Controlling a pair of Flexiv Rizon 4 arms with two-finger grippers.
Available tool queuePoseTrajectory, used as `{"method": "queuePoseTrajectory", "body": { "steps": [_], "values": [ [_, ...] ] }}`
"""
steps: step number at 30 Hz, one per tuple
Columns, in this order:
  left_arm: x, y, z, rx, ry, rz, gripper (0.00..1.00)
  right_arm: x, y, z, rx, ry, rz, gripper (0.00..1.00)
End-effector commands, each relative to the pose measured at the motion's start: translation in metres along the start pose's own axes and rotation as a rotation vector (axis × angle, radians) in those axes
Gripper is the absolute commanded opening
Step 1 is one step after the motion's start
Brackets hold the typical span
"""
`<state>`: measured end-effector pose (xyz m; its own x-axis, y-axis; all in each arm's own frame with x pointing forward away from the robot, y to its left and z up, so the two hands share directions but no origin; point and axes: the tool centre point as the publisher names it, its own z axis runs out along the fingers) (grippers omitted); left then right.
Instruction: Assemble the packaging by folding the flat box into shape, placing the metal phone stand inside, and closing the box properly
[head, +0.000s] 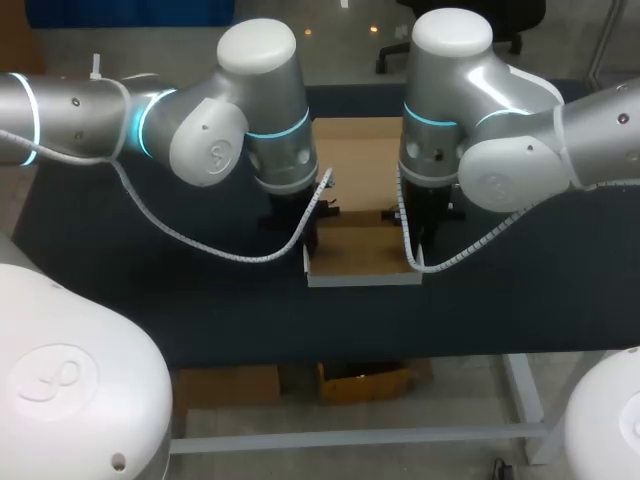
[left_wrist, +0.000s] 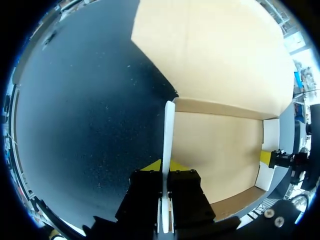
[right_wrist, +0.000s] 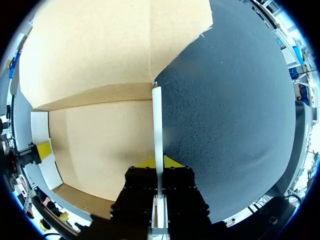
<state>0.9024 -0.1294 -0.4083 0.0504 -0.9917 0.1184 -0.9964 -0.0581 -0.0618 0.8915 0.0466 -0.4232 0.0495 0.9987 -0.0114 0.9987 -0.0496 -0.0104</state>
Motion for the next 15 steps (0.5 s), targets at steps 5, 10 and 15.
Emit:
{"method": "queuePoseTrajectory", "body": {
  "steps": [5, 10, 15],
  "values": [
    [0.001, 0.002, 0.003, 0.009, -0.031, -0.005, 0.00, 0.001, 0.001, -0.001, 0.001, -0.016, 0.002, 0.40],
    [0.000, 0.002, 0.000, 0.014, -0.032, -0.006, 0.00, 0.002, -0.002, -0.011, -0.025, -0.039, -0.011, 0.95],
    [-0.001, 0.002, -0.002, 0.019, -0.032, -0.006, 0.00, 0.000, -0.006, -0.022, -0.057, -0.014, -0.025, 1.00]
  ]
}}
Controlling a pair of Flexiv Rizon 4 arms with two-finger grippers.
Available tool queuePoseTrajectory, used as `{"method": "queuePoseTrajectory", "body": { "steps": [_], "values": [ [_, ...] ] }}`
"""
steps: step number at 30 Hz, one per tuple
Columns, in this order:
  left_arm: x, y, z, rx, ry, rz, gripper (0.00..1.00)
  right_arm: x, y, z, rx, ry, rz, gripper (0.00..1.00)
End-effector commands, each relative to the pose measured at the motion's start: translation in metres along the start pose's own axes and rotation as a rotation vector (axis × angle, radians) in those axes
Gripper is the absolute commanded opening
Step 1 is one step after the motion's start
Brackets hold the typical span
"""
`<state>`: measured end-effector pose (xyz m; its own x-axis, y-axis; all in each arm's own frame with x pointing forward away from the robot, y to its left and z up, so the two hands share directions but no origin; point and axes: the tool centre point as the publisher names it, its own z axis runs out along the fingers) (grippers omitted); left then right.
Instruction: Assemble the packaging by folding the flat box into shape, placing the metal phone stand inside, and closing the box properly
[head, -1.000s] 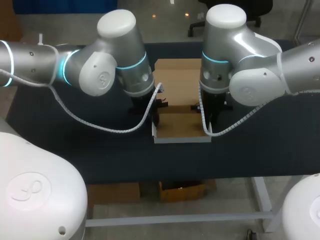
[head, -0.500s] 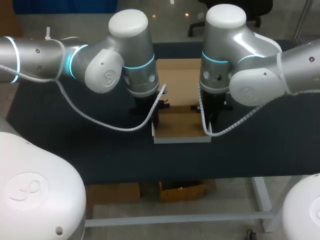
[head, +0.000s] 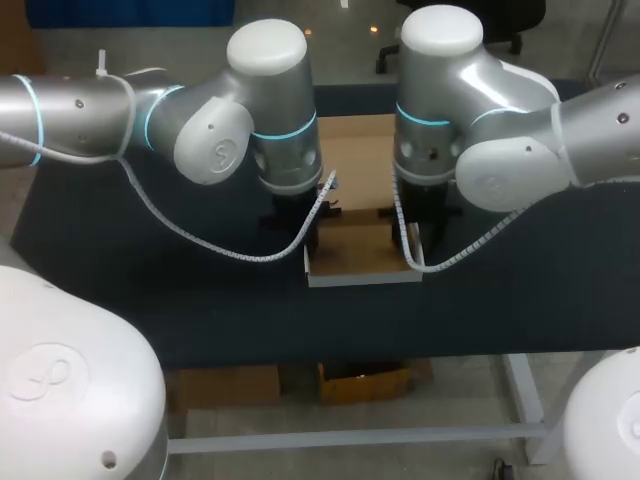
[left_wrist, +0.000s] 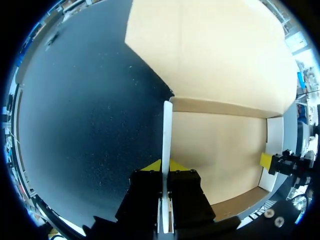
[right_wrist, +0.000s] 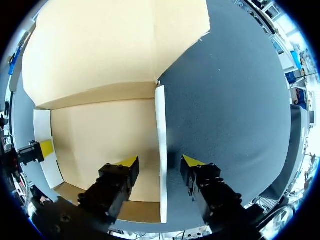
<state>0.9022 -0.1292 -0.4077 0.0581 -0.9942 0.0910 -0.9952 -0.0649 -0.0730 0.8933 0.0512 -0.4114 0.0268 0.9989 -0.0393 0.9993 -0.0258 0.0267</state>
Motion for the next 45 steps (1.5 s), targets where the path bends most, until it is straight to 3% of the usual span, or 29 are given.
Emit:
{"method": "queuePoseTrajectory", "body": {
  "steps": [1, 9, 20, 24, 27, 45],
  "values": [
    [-0.002, 0.002, -0.003, 0.009, -0.004, 0.001, 0.00, -0.005, -0.008, -0.013, -0.031, 0.019, -0.006, 1.00],
    [-0.002, 0.003, -0.006, 0.019, -0.008, 0.010, 0.00, -0.015, -0.015, -0.031, -0.100, 0.070, -0.044, 1.00],
    [-0.004, 0.005, -0.009, 0.025, -0.037, 0.021, 0.00, -0.041, -0.030, -0.066, -0.200, 0.138, -0.221, 1.00],
    [-0.005, 0.004, -0.009, 0.024, -0.038, 0.013, 0.00, -0.050, -0.037, -0.076, -0.246, 0.210, -0.336, 1.00],
    [-0.005, 0.004, -0.009, 0.025, -0.038, 0.012, 0.00, -0.061, -0.046, -0.085, -0.338, 0.321, -0.471, 1.00],
    [-0.012, 0.004, -0.007, 0.010, -0.043, -0.002, 0.00, -0.065, -0.047, -0.086, -0.342, 0.312, -0.479, 1.00]
  ]
}}
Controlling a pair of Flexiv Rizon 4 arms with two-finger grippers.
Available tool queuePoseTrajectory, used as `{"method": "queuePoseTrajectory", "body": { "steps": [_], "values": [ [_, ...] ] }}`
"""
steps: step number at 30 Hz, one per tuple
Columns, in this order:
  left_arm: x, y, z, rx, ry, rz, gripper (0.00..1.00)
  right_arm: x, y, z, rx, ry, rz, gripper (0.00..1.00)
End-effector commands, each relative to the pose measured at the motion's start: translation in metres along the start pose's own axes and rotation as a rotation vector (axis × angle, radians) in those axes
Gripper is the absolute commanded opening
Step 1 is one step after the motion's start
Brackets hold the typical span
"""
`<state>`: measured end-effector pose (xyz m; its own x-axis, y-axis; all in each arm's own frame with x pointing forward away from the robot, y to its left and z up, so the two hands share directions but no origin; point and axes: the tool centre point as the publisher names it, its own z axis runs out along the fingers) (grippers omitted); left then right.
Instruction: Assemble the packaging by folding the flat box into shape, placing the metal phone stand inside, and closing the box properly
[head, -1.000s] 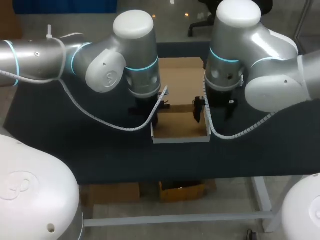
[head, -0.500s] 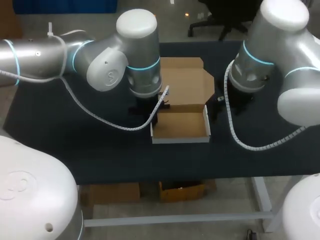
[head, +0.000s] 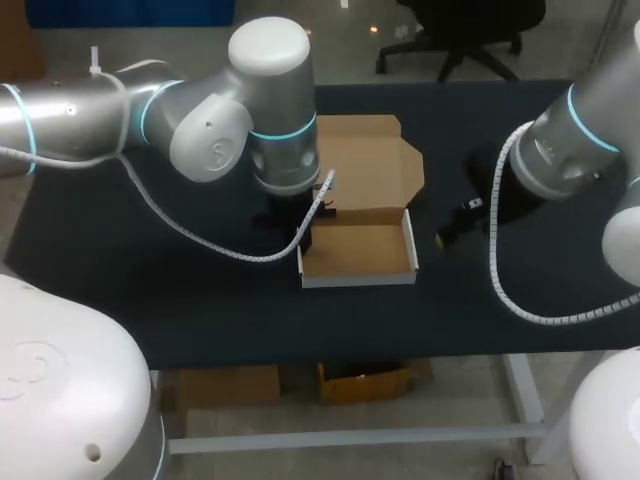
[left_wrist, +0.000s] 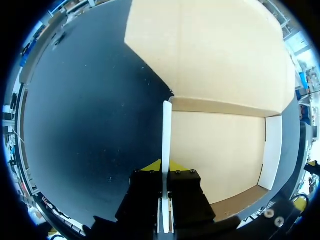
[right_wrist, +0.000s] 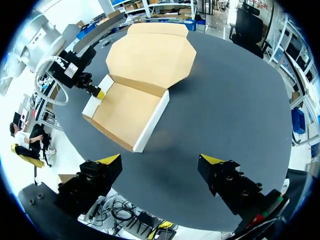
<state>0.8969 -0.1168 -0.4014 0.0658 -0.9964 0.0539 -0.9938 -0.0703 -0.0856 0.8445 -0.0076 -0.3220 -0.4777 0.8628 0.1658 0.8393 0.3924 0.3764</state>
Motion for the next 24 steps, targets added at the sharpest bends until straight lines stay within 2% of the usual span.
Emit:
{"method": "queuePoseTrajectory", "body": {
  "steps": [1, 5, 11, 16, 24],
  "values": [
    [0.000, 0.000, 0.000, -0.003, -0.008, 0.003, 0.00, 0.001, -0.002, -0.004, -0.015, 0.002, -0.052, 1.00],
    [-0.002, -0.002, 0.000, -0.011, -0.011, 0.006, 0.00, -0.001, -0.013, -0.024, -0.011, 0.050, -0.136, 1.00],
    [-0.002, -0.002, -0.001, -0.010, -0.016, 0.009, 0.00, -0.002, -0.037, -0.051, 0.052, 0.125, -0.221, 1.00],
    [-0.001, -0.002, -0.002, -0.010, -0.018, 0.014, 0.00, -0.002, -0.056, -0.068, 0.032, 0.203, -0.312, 1.00],
    [-0.002, -0.002, -0.001, -0.022, -0.035, 0.029, 0.00, -0.005, -0.074, -0.084, 0.003, 0.248, -0.396, 1.00]
  ]
}}
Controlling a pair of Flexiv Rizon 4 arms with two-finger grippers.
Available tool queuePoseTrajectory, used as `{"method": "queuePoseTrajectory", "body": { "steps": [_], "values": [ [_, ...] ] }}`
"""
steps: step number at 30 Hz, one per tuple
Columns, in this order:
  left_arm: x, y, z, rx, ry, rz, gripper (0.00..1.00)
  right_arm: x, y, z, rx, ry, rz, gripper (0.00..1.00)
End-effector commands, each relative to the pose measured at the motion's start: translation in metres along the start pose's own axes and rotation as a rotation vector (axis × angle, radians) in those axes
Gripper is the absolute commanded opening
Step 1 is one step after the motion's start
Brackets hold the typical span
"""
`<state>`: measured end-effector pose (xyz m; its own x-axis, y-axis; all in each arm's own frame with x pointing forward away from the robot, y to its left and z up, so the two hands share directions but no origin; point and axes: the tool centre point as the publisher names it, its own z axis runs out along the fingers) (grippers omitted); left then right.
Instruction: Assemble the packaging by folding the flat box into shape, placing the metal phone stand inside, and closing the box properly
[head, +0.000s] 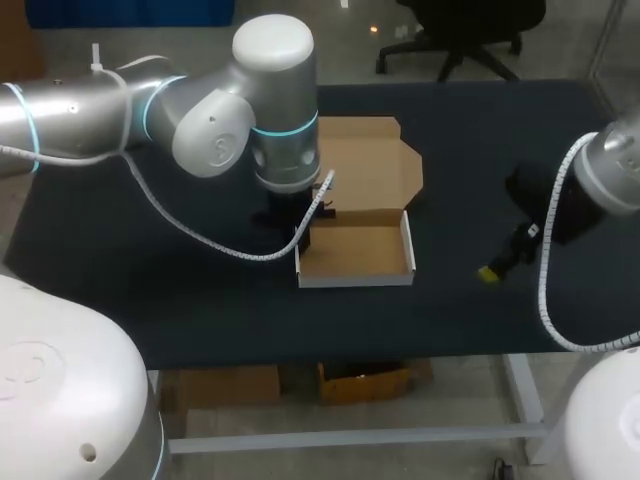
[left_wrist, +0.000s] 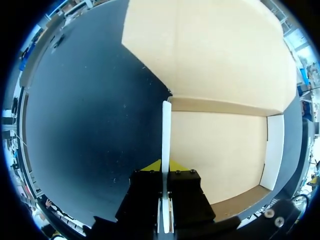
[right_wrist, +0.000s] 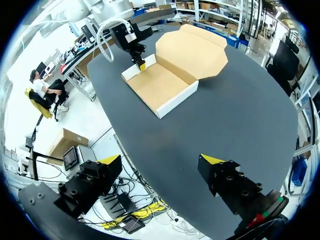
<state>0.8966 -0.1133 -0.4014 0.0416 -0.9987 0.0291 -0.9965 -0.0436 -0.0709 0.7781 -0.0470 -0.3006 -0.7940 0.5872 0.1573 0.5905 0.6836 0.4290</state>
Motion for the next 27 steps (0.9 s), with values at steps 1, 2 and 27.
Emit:
{"method": "queuePoseTrajectory", "body": {
  "steps": [1, 2, 27],
  "values": [
    [0.001, -0.002, -0.001, -0.008, -0.013, 0.003, 0.00, 0.004, -0.014, -0.036, -0.024, 0.082, -0.012, 1.00],
    [0.001, -0.002, -0.001, -0.010, -0.014, 0.004, 0.00, 0.004, -0.015, -0.037, -0.023, 0.083, -0.016, 1.00],
    [-0.005, -0.003, 0.000, -0.021, -0.062, 0.030, 0.00, -0.005, -0.040, -0.040, -0.021, 0.078, -0.085, 1.00]
  ]
}}
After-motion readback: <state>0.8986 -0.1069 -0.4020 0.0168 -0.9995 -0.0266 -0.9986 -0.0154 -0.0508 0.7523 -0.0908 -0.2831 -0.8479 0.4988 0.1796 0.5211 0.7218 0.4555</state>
